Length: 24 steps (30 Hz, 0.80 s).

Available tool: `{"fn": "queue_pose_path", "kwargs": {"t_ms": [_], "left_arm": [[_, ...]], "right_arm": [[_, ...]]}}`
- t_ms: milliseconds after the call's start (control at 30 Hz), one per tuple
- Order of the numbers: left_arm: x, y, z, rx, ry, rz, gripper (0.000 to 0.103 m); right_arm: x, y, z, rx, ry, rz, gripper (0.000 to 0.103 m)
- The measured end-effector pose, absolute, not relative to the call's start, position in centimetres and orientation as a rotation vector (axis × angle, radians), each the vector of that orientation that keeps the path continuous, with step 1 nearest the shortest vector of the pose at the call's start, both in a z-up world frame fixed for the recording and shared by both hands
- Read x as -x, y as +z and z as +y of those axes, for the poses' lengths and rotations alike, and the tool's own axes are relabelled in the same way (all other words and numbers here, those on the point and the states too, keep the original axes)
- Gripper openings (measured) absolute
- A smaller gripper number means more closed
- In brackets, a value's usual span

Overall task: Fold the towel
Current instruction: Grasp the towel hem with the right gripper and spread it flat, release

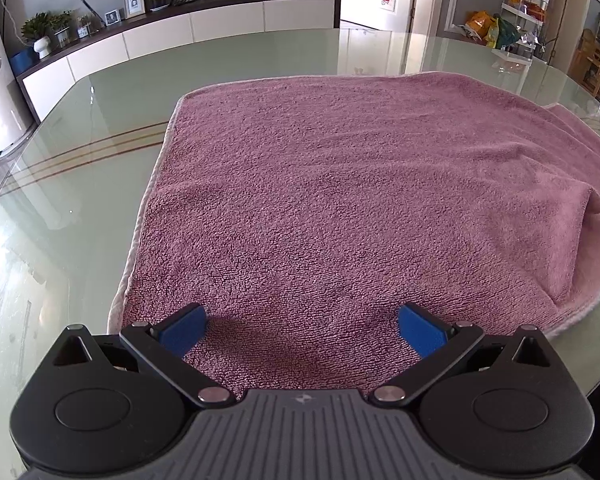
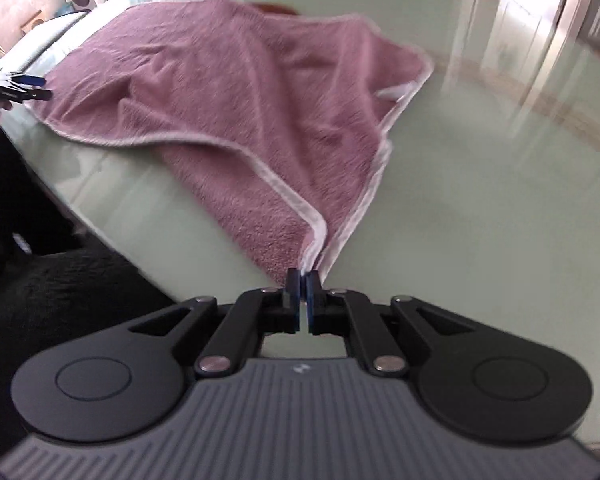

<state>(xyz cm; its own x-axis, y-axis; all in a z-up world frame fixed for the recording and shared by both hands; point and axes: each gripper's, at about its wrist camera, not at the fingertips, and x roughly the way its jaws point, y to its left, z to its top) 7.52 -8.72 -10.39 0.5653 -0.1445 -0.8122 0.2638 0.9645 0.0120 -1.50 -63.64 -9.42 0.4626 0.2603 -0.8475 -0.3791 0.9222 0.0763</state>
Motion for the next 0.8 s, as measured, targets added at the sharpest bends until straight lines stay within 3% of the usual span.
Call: {"fn": "queue_pose_path", "kwargs": {"t_ms": [100, 300, 433, 500, 567, 800], "left_arm": [[-7.5, -10.3, -8.1, -0.144, -0.25, 0.943, 0.103], [-7.2, -10.2, -6.6, -0.139, -0.236, 0.95, 0.103], [-6.6, -10.1, -4.9, -0.126, -0.207, 0.962, 0.103], [-6.3, -10.1, -4.5, -0.125, -0.199, 0.966, 0.103], [-6.4, -9.9, -4.4, -0.123, -0.184, 0.982, 0.103], [-7.8, -7.8, -8.0, -0.132, -0.218, 0.938, 0.102]], "right_arm": [[2.8, -7.6, -62.9, 0.097, 0.475, 0.929, 0.003], [4.4, -11.2, -59.7, 0.429, 0.502, 1.159, 0.003], [4.2, -11.0, -60.1, 0.383, 0.476, 1.104, 0.004], [3.5, -10.1, -60.3, 0.324, 0.447, 1.033, 0.011], [2.0, -7.7, -60.5, 0.211, 0.385, 0.866, 0.031], [-4.3, -9.1, -55.6, 0.172, 0.201, 0.757, 0.036]]}}
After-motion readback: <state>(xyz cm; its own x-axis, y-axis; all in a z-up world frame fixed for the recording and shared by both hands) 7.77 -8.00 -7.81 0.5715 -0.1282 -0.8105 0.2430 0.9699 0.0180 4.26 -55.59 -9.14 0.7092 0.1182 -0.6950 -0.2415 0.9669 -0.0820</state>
